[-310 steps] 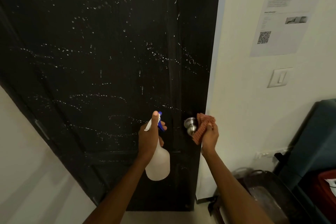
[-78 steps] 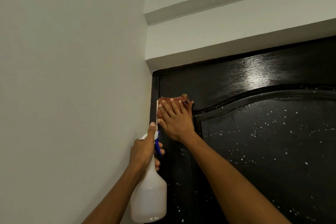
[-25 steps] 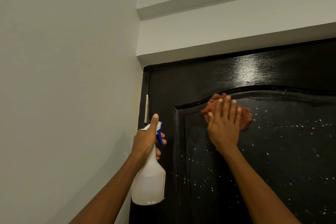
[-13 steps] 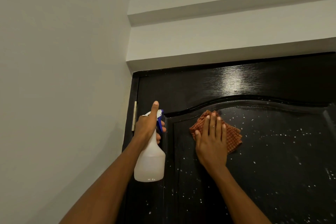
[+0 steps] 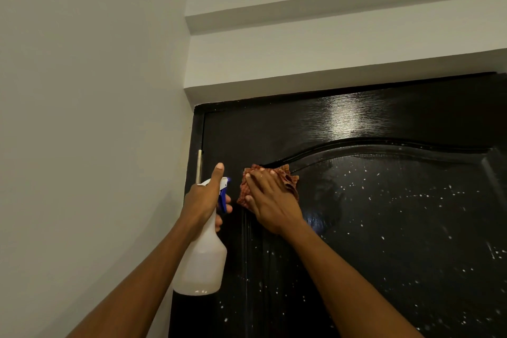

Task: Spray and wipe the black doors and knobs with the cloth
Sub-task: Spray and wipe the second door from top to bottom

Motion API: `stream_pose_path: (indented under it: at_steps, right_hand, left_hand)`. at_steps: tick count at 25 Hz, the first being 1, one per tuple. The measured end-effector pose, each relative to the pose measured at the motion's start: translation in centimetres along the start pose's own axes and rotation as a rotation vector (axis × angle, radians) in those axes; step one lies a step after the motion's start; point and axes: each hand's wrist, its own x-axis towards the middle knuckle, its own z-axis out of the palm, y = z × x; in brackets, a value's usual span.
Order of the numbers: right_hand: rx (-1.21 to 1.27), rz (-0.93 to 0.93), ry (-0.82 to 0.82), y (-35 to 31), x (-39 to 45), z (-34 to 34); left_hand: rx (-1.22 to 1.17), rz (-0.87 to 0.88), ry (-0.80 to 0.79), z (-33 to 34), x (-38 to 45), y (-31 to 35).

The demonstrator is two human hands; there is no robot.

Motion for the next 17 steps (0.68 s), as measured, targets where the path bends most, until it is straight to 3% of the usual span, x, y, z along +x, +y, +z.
stream_pose_path:
  at_steps: [2, 4, 9, 11, 13, 17]
  right_hand:
    - [-0.012, -0.007, 0.037, 2.1, -0.8, -0.9]
    - [0.018, 0.102, 0.110, 5.3, -2.0, -1.9]
    - [-0.010, 0.715, 0.348, 10.6, -4.3, -3.8]
    - [0.058, 0.671, 0.343, 8.1, -2.8, -3.5]
    - [0.102, 0.494, 0.298, 3.9, -1.4, -2.3]
    - [0.100, 0.191, 0.037, -3.9, -0.2, 0.5]
  left_hand:
    - [-0.022, -0.005, -0.008, 0.5, 0.0, -0.4]
    - [-0.035, -0.010, -0.033, 1.0, 0.0, -0.6]
    - [-0.072, -0.026, -0.080, 2.2, 0.0, -0.5]
    - [-0.086, -0.013, -0.094, 2.4, 0.1, -0.3]
    - [-0.083, 0.004, -0.079, 2.3, -0.1, -0.2]
    - [-0.030, -0.012, 0.010, 1.1, -0.6, -1.0]
